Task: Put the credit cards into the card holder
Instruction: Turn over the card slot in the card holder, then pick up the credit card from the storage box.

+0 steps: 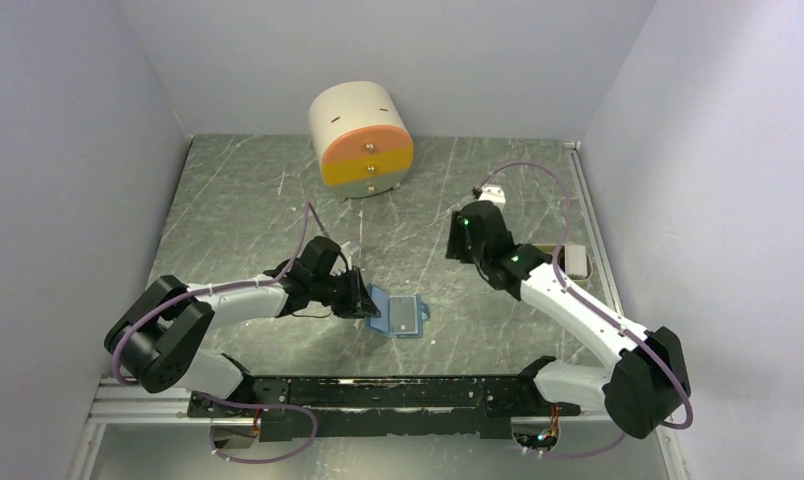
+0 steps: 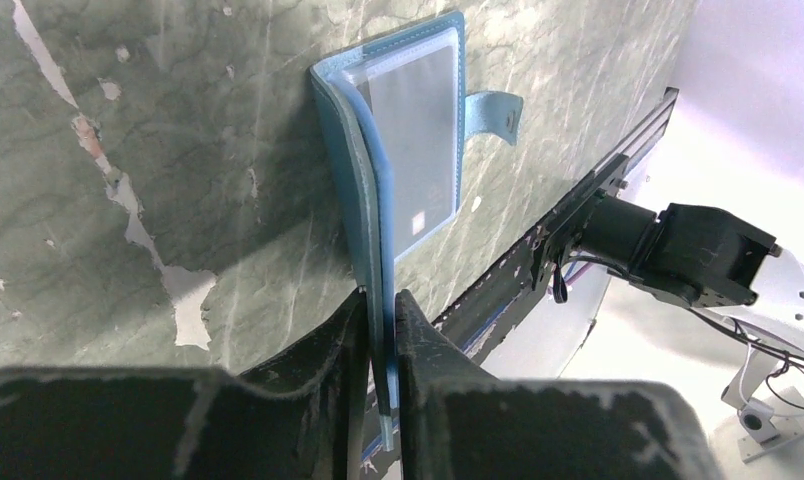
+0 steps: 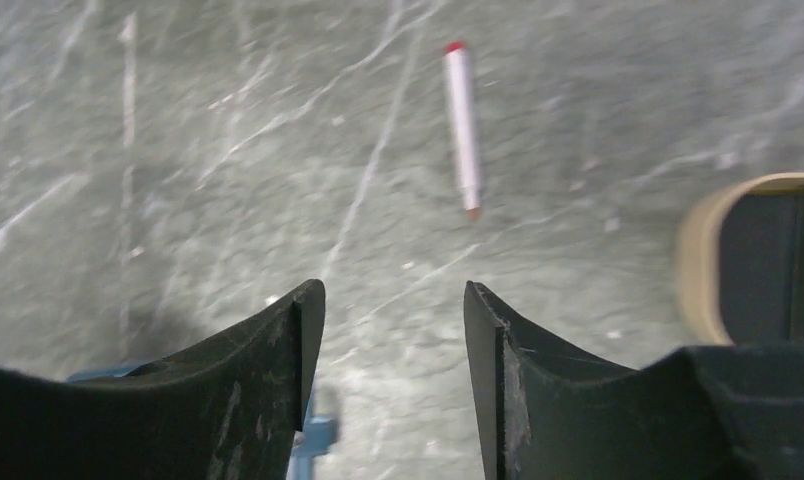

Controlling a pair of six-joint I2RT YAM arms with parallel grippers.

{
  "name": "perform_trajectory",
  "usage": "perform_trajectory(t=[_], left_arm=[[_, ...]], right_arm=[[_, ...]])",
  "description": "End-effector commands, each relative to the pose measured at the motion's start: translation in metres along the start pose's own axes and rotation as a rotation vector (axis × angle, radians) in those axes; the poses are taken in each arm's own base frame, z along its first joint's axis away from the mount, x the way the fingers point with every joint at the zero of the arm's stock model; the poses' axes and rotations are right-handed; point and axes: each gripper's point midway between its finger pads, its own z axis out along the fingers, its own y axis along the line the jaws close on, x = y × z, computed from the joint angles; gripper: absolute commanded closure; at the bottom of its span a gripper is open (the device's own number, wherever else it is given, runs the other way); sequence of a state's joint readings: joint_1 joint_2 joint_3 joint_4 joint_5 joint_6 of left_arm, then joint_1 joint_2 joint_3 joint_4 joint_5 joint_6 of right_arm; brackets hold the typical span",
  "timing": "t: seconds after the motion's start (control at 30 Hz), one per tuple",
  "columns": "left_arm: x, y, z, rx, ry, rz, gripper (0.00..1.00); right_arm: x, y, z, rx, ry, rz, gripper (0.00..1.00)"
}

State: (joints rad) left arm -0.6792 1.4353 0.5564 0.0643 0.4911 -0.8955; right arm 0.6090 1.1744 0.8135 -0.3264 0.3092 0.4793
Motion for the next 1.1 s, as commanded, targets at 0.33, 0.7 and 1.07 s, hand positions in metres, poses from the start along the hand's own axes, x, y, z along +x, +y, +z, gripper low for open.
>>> perform_trajectory(t=[0.33,0.7,1.07], left_arm=[[0.016,0.002,0.002,0.084,0.033,0.034,0.79],[0.020,-0.005,0.001,0.142,0.054,0.061,0.81],[0.020,-0.007,0.000,0.148,0.061,0.100,0.81]], right_arm=[[-0.041,-0.163,-0.019,0.643,0.086,-0.188,0.37],[-0.044,-0.243,-0.009,0.777,0.233,-0.175,0.31],[0.000,-0.284,0.010,0.881,0.423,-0.198,0.30]])
